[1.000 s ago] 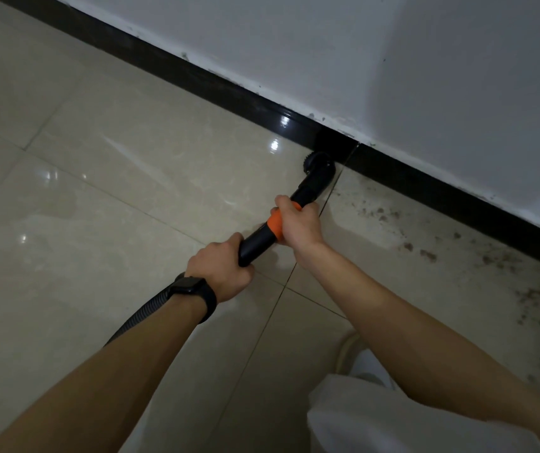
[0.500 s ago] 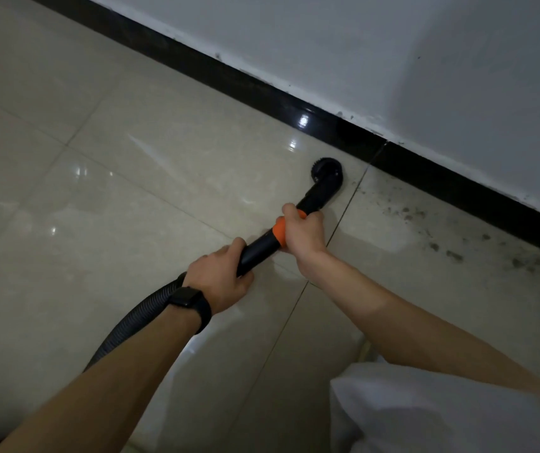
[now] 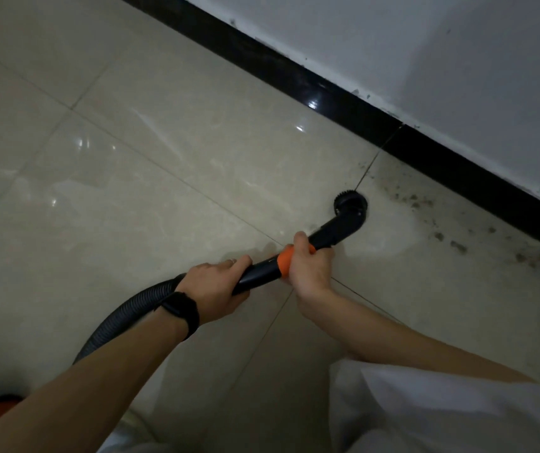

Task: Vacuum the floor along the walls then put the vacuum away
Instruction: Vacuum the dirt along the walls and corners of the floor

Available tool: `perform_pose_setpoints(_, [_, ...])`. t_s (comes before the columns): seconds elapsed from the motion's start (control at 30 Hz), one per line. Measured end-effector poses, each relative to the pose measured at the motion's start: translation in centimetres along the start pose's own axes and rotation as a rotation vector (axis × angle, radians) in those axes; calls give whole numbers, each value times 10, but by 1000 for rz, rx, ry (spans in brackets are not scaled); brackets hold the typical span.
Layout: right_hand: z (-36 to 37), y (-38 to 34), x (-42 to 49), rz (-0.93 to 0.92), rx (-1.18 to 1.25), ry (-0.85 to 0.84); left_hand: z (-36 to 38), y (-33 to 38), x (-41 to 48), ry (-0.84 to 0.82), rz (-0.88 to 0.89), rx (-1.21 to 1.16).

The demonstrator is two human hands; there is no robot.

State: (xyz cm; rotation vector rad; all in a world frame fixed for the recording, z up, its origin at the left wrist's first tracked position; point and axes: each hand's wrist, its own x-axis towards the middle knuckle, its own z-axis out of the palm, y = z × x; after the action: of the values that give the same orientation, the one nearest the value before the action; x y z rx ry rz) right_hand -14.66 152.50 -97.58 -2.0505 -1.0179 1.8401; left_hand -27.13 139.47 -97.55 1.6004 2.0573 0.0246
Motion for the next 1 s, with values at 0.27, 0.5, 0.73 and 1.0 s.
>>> perform_pose_setpoints(0.27, [-7, -25, 29, -97, -2, 25, -7, 16, 34, 17, -28, -72])
perform_pose_setpoints(0.5, [-7, -41, 42, -129, 33, 14, -16, 21, 52, -2, -79, -97])
perform_pose_setpoints(0.73, [-12, -64, 60, -124, 38, 26, -24, 31, 72, 66, -67, -132])
perform_pose_setpoints(1.0, [-4, -68, 63, -100, 286, -160, -29, 26, 72, 106, -111, -176])
